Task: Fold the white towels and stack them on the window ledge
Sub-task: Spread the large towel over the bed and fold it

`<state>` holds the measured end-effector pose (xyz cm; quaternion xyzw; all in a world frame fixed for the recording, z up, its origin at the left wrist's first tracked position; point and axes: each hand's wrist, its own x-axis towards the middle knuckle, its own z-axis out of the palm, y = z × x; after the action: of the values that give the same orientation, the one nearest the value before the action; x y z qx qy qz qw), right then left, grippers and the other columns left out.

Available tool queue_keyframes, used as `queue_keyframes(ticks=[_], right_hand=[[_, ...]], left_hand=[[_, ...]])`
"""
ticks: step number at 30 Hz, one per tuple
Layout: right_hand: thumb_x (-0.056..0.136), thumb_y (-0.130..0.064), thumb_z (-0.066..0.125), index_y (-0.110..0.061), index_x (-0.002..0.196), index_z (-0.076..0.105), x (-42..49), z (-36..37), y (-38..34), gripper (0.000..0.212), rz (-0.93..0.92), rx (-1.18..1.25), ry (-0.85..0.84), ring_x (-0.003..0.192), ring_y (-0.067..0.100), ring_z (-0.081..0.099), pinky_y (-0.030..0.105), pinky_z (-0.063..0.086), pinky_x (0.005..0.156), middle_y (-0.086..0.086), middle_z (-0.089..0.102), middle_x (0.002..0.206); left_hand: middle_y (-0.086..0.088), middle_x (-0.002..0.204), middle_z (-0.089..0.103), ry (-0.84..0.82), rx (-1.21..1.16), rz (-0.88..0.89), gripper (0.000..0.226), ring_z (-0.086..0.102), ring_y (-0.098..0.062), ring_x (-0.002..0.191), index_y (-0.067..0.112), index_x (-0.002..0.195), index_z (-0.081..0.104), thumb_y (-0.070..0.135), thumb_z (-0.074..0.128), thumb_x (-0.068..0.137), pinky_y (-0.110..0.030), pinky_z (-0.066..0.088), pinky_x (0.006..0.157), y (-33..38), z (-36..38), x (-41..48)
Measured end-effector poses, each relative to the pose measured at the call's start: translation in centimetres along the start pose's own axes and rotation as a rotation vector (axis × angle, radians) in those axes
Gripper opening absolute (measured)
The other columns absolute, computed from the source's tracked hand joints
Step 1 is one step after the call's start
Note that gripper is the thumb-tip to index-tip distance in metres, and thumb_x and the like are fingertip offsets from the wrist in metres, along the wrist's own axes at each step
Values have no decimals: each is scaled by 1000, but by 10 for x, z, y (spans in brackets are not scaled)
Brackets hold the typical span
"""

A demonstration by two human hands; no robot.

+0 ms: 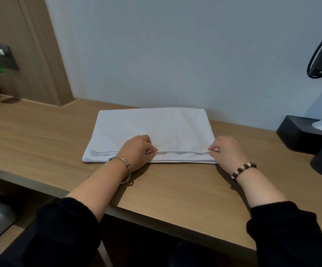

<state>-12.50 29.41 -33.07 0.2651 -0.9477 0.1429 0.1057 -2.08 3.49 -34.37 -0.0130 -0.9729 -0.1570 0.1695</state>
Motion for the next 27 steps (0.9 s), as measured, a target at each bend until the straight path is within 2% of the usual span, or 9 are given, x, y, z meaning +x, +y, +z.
queue_keyframes(ticks=[5, 9, 13, 18, 21, 23, 24, 25, 27], right_hand=[[89, -15, 59, -14, 114, 66, 3, -2, 3, 25, 45, 54, -78, 108, 18, 51, 28, 43, 87, 1, 56, 118], [86, -10, 60, -16, 114, 64, 4, -1, 5, 29, 65, 60, -70, 101, 18, 52, 27, 44, 82, 0, 53, 118], [85, -2, 55, -16, 116, 61, 4, -1, 3, 35, 72, 13, -114, 100, 20, 53, 27, 44, 79, 2, 51, 121], [90, -9, 50, -16, 125, 55, 5, 4, -6, 36, 64, -79, 34, 104, 23, 58, 31, 46, 85, 3, 63, 115], [90, -12, 51, -21, 114, 62, 8, 6, -5, 28, 25, -158, 45, 101, 21, 56, 31, 41, 82, -1, 63, 108], [90, -13, 50, -24, 89, 66, 9, 7, -4, 20, 10, -149, 47, 92, 23, 56, 30, 39, 74, -4, 62, 90], [91, -14, 49, -24, 80, 66, 8, 8, -3, 23, 19, -119, 54, 87, 24, 57, 30, 41, 72, -4, 62, 83], [92, -14, 48, -21, 81, 69, 8, 9, -2, 25, 30, -83, 75, 86, 25, 58, 32, 44, 72, -1, 65, 83], [94, -15, 51, -14, 96, 73, 8, 9, -1, 22, 55, -10, 167, 92, 29, 60, 35, 48, 77, 4, 70, 95]], left_hand=[[-3, 99, 61, -57, 113, 117, 23, 56, -23, 89, 20, 109, 73, 22, 56, 93, -25, 33, 67, -3, -7, 2], [-5, 102, 62, -111, 159, 164, 26, 59, -28, 90, 19, 108, 73, 13, 55, 90, -32, 44, 74, -4, -12, 5], [1, 111, 61, -202, 243, 192, 34, 58, -23, 98, 22, 114, 70, 9, 50, 88, -28, 43, 78, -6, -18, 8], [3, 112, 62, -180, 277, 181, 38, 58, -21, 100, 25, 116, 67, 9, 49, 87, -23, 37, 75, -6, -16, 12], [2, 111, 62, -144, 209, 169, 36, 57, -19, 101, 22, 117, 66, 9, 50, 88, -21, 36, 75, -9, -12, 12], [-1, 109, 62, -135, 167, 156, 33, 56, -21, 100, 19, 116, 67, 9, 52, 88, -22, 36, 74, -17, -14, 12], [-2, 108, 61, -130, 171, 147, 33, 56, -22, 100, 19, 116, 67, 9, 54, 88, -24, 38, 74, -23, -17, 11], [-4, 108, 61, -125, 191, 142, 32, 56, -23, 99, 18, 115, 68, 9, 55, 88, -28, 41, 75, -30, -20, 10], [-7, 103, 63, -104, 235, 141, 28, 57, -28, 96, 14, 109, 70, 7, 56, 85, -35, 47, 74, -41, -25, 6]])
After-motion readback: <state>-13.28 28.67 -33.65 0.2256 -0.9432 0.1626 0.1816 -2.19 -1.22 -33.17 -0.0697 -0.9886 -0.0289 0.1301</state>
